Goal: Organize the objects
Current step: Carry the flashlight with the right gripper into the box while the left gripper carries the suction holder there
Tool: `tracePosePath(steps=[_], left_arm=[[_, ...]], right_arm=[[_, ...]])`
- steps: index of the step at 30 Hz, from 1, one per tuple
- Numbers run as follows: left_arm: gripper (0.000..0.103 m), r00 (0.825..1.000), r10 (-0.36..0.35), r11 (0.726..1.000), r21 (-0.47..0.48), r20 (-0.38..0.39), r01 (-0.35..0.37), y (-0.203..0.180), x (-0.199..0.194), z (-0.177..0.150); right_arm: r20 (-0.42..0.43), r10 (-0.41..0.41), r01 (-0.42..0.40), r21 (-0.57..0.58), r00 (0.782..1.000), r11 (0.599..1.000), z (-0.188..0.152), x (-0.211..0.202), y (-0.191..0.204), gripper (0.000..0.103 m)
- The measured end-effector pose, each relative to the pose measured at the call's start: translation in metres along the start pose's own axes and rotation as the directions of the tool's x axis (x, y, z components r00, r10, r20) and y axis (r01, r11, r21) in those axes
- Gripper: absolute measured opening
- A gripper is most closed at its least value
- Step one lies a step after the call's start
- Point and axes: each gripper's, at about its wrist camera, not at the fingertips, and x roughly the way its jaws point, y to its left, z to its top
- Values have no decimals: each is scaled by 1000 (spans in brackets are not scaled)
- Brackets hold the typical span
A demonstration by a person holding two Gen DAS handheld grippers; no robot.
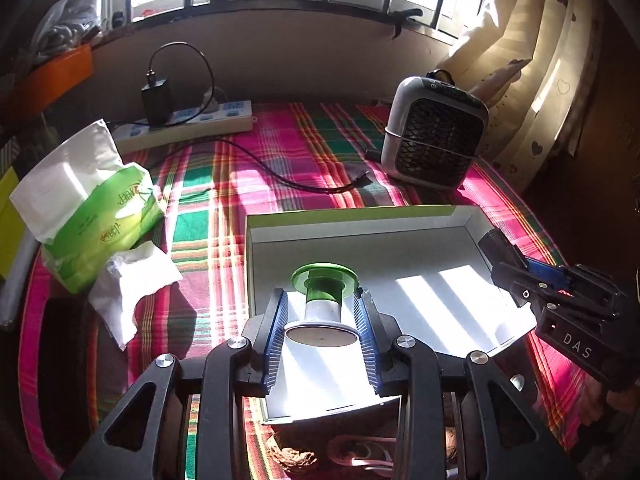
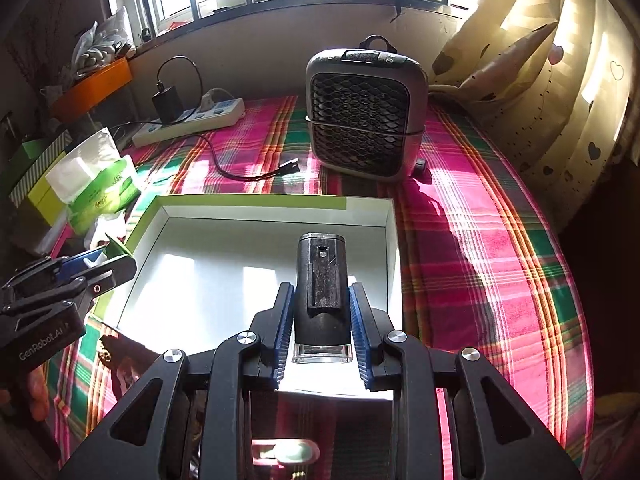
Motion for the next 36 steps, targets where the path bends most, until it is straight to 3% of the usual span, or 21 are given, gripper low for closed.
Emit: tracePosePath(steps=[16, 36], left_arm=[[32, 997, 15, 1000, 8, -82, -14, 4, 53, 18], [32, 996, 42, 998, 43, -84, -38, -3, 65, 20]], right_arm=[[-69, -23, 23, -8, 997, 1000, 18, 50, -1, 29], [-68, -61, 60, -24, 996, 998, 18, 62, -2, 29]])
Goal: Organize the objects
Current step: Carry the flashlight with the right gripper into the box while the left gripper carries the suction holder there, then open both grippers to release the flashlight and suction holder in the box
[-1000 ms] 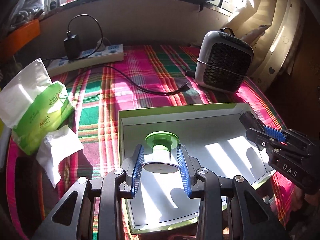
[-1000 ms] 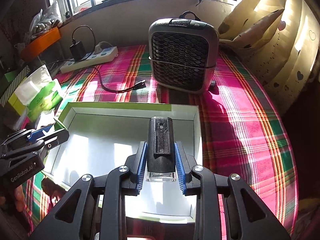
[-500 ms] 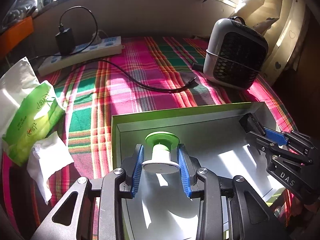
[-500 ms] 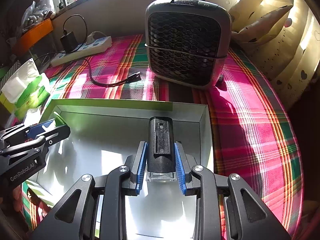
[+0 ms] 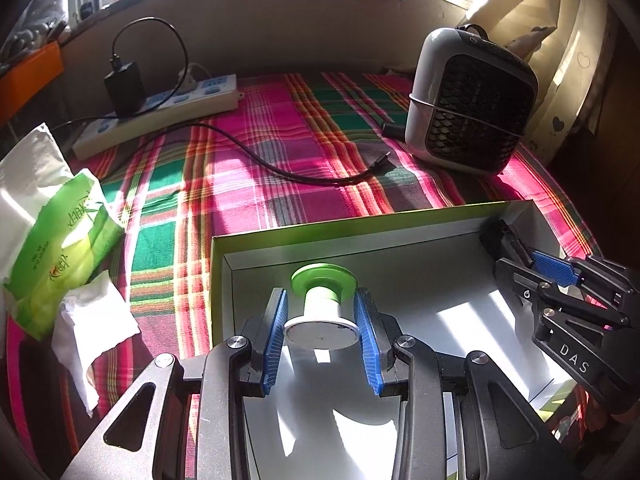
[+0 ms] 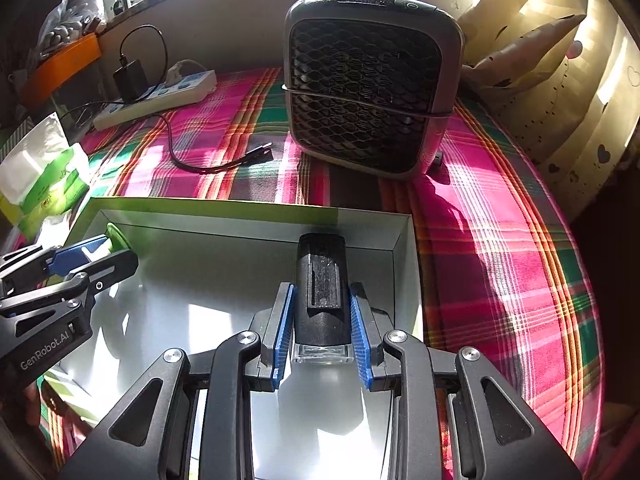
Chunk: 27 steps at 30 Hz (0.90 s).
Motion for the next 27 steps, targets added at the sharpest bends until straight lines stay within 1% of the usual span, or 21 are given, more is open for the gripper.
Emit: tracePosePath(steps=[5, 11, 13, 16, 20, 22, 27], left_arm=[[33, 1000, 5, 1000, 1, 0, -5, 0, 0, 0], [37, 1000, 6, 1000, 7, -3, -6, 0, 0, 0], [39, 1000, 5, 1000, 8, -2, -5, -1, 0, -1], [42, 1000, 5, 1000, 9, 0, -5, -1, 0, -1], [43, 1000, 4, 1000, 8, 0, -4, -2, -1, -1], [45, 1000, -2, 1000, 4, -1, 2, -1, -1, -1], [46, 1000, -3, 1000, -1, -2, 3, 0, -4, -3]], right_arm=[[1, 0, 0, 5, 1000, 1000, -1, 0, -1, 29], [4, -4, 4, 9, 1000, 1000, -1, -1, -2, 30], [9, -7, 7, 9, 1000, 1000, -1, -1, -2, 34], [8, -1, 1, 7, 1000, 1000, -1, -2, -1, 36], [11, 0, -1, 7, 1000, 1000, -1, -2, 1, 38], [11, 8, -8, 7, 1000, 1000, -2, -4, 1, 41], [24, -4, 4, 6, 1000, 1000, -4, -8, 2, 46]])
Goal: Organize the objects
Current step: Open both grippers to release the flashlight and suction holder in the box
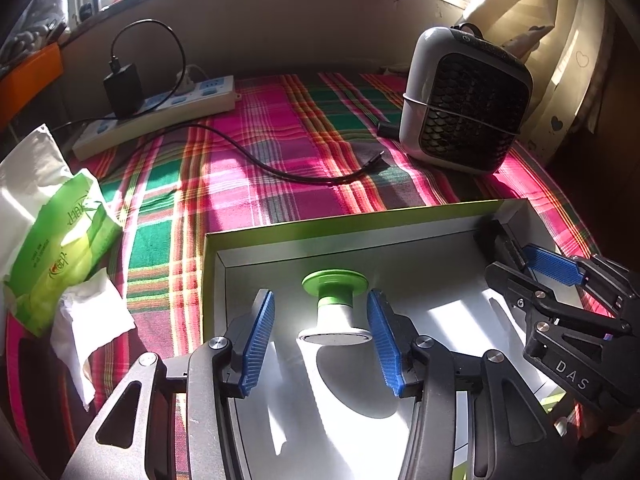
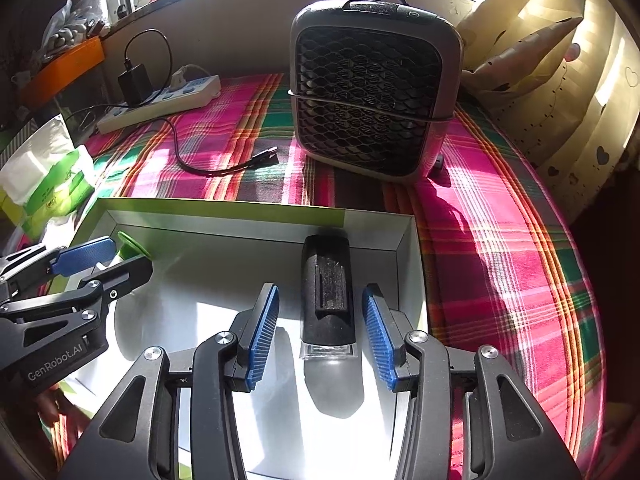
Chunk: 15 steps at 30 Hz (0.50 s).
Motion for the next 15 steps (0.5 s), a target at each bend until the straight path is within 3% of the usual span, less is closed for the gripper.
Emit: tracePosePath(steps=[15], left_arm=[[47, 999, 1, 1000, -2, 41, -1, -5, -25, -10]], right_arm=[[38, 0, -1, 24, 999, 1000, -9, -20, -2, 49]])
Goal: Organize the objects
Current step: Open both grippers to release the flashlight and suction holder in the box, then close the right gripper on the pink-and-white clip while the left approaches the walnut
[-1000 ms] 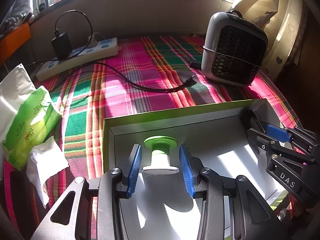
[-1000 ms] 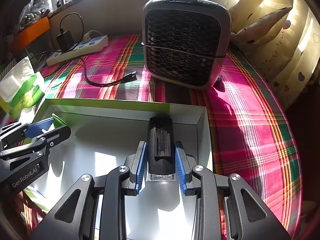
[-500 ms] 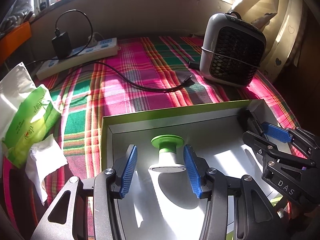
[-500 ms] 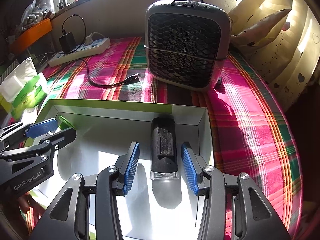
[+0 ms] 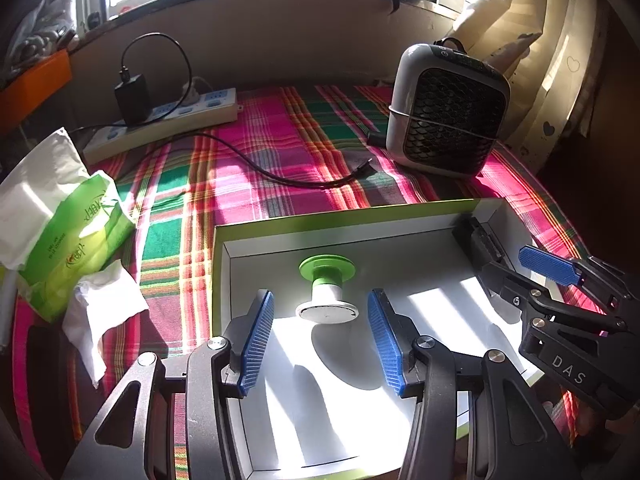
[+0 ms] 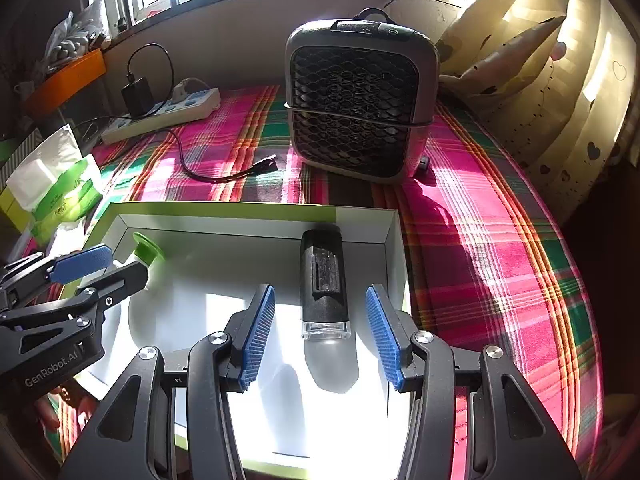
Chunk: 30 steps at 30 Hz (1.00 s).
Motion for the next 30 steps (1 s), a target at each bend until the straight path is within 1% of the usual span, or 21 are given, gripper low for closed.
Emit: tracePosePath(steps=[8, 20, 25, 30], left_arm=[[47, 999, 3, 1000, -7, 35, -2, -1, -24, -13], [47, 997, 6, 1000, -14, 75, -5, -2, -51, -38], [47, 996, 5, 999, -51, 87, 0, 6, -63, -52], [47, 995, -1, 998, -68, 101, 8, 10, -74, -65]], right_arm=[[34, -1, 1, 0, 999, 1000, -10, -20, 0, 50], [70, 18, -18, 12, 997, 1000, -34, -47, 2, 51], [88, 16, -18, 21, 996, 1000, -48, -60, -2, 51], [101, 14, -16, 22, 995, 1000, -59, -71, -3, 51]])
